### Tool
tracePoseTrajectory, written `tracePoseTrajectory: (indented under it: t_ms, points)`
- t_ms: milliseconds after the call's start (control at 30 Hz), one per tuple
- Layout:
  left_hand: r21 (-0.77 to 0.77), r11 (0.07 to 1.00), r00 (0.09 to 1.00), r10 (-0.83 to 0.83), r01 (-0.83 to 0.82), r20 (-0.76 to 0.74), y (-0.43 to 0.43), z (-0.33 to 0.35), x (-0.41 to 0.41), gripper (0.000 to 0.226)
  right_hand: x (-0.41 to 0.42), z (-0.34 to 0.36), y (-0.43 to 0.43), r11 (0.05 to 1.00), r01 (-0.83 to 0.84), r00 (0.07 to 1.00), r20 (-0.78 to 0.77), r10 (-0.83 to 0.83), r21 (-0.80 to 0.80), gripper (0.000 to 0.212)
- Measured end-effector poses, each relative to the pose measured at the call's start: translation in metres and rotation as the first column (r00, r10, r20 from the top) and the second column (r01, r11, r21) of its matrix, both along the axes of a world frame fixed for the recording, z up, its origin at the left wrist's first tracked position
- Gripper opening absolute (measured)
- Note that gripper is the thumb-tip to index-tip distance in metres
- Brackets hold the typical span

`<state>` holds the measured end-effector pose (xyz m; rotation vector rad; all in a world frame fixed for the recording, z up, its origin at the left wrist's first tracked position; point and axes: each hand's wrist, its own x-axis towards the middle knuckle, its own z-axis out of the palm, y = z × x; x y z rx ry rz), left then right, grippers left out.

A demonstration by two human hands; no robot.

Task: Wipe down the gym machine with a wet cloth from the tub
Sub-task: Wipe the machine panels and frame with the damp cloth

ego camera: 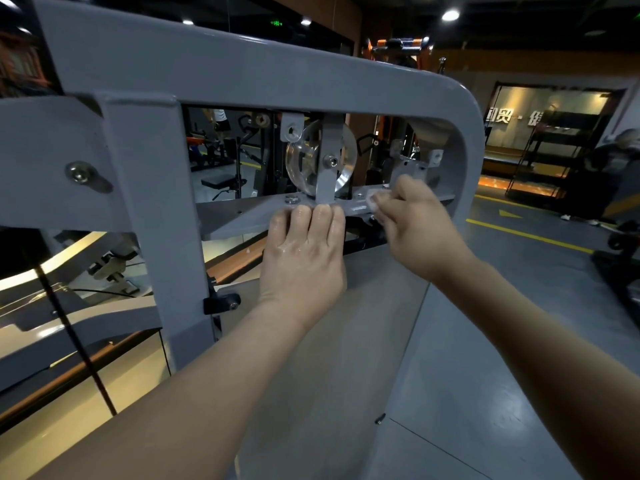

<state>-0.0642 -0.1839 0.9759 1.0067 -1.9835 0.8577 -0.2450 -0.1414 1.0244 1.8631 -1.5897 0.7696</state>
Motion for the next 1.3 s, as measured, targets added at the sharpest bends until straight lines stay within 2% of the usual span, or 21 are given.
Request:
tracePoseTrajectory:
  t_ms: [100, 233, 300, 433, 500, 633, 700, 800, 867, 967, 1067, 1167, 1233, 1300]
  points:
    - [0.001, 1.000, 1.000, -0.007, 0.007, -0.017, -0.001, 0.000, -0.001, 0.048, 0.006, -0.001, -0.002, 0.995, -0.100, 0.991, -0.083, 0.101, 0.009, 0.015]
    - [0.012, 1.000, 1.000, -0.002, 0.002, -0.018, 0.000, 0.000, -0.002, 0.049, -0.029, 0.002, -0.001, 0.999, 0.052, 0.998, -0.019, -0.052, 0.005, 0.026]
    - [0.011, 1.000, 1.000, 0.001, -0.001, -0.023, 0.000, -0.001, -0.002, 0.047, -0.017, -0.004, -0.001, 0.997, 0.065, 0.998, 0.007, -0.065, -0.041, 0.028]
    - [-0.012, 1.000, 0.999, -0.009, 0.009, -0.041, -0.002, -0.001, -0.003, 0.042, 0.016, -0.010, -0.006, 0.991, -0.117, 0.989, -0.101, 0.110, -0.065, 0.009]
    - [-0.003, 1.000, 0.999, -0.012, 0.012, -0.037, -0.001, -0.001, -0.002, 0.043, 0.002, -0.006, -0.005, 0.993, -0.112, 0.987, -0.119, 0.106, -0.042, 0.009]
    - [0.063, 0.998, 1.000, 0.015, -0.014, -0.012, 0.003, 0.001, -0.001, 0.048, -0.020, -0.004, 0.000, 0.999, 0.042, 0.999, 0.008, -0.042, 0.016, 0.020]
    - [0.099, 0.995, 1.000, 0.004, -0.001, -0.030, 0.004, 0.003, -0.001, 0.048, -0.015, -0.002, 0.002, 1.000, 0.003, 0.998, 0.068, -0.005, 0.024, 0.024]
    - [0.140, 0.988, 0.995, -0.061, 0.072, -0.084, 0.006, 0.004, 0.001, 0.049, 0.009, 0.000, 0.006, 0.989, -0.146, 0.977, 0.164, 0.140, 0.023, 0.024]
    - [0.150, 0.983, 0.991, -0.088, 0.103, -0.104, 0.006, 0.004, 0.003, 0.047, 0.026, -0.004, 0.003, 0.986, -0.167, 0.982, 0.086, 0.166, -0.001, 0.018]
    - [0.177, 0.977, 0.990, -0.106, 0.122, -0.098, 0.007, 0.005, 0.003, 0.046, 0.014, -0.006, -0.006, 0.993, -0.096, 0.995, 0.005, 0.096, -0.068, 0.014]
    - [0.182, 0.976, 0.990, -0.108, 0.123, -0.090, 0.007, 0.006, 0.004, 0.043, -0.004, -0.004, -0.003, 0.991, -0.037, 0.999, 0.022, 0.040, -0.125, 0.017]
    - [0.173, 0.976, 0.987, -0.114, 0.133, -0.115, 0.006, 0.006, 0.003, 0.039, 0.024, -0.009, -0.008, 0.986, -0.097, 0.995, 0.013, 0.100, -0.139, 0.022]
    - [0.178, 0.973, 0.985, -0.128, 0.148, -0.118, 0.006, 0.005, 0.004, 0.038, 0.029, -0.012, -0.011, 0.979, -0.158, 0.987, -0.042, 0.154, -0.131, 0.015]
    - [0.193, 0.968, 0.984, -0.142, 0.161, -0.107, 0.006, 0.006, 0.004, 0.040, 0.008, -0.010, -0.011, 0.982, -0.141, 0.989, -0.067, 0.134, -0.122, 0.009]
